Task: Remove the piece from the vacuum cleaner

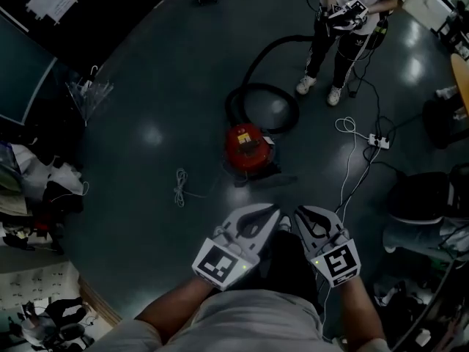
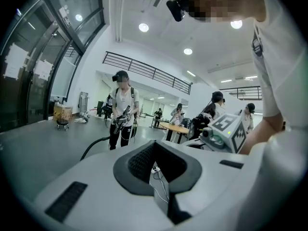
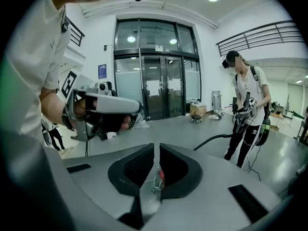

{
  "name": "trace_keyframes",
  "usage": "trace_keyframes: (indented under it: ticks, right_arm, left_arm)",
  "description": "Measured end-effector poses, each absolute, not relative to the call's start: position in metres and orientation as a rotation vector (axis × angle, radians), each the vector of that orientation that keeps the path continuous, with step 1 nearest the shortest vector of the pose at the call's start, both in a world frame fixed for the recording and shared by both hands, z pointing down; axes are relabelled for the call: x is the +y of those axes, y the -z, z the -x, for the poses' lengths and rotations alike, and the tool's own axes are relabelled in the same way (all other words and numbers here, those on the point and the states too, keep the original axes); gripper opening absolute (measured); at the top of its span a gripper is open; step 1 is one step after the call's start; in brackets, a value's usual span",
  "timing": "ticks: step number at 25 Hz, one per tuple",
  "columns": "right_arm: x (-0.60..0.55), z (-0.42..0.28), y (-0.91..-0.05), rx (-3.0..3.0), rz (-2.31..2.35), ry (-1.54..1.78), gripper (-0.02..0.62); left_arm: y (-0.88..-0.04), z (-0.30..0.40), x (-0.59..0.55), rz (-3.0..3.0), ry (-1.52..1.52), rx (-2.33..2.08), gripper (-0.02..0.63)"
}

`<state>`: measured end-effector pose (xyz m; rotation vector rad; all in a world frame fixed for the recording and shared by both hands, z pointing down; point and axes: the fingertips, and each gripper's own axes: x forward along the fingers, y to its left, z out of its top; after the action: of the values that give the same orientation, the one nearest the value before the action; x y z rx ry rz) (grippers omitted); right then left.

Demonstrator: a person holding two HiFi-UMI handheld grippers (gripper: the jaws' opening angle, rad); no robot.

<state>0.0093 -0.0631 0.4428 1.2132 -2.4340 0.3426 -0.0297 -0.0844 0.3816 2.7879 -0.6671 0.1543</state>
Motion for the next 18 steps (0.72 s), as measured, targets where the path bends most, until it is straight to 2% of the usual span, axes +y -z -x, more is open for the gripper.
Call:
trace_keyframes:
  ticks: [5,8,18]
  right_arm:
    - [-0.11,-0.022,-0.527,-2.355,-1.076,-0.353,0.023]
    - [-0.139,-0.035,-0.591,-2.331,-0.988,-0.37,0.048]
    - [-0.191,-0.057,-0.85,-2.106,-0.615,-0.258,0.103]
  left_arm:
    - [-0.422,0.023,-0.124,-2.791,-0.147,-0.679,0.006]
    - [-0.46,0.011,-0.155,-2.756,-0.156,-0.737,0.006]
    - [-0.59,0.001,-0.214,-2.622,-0.271,-0.801,0.006]
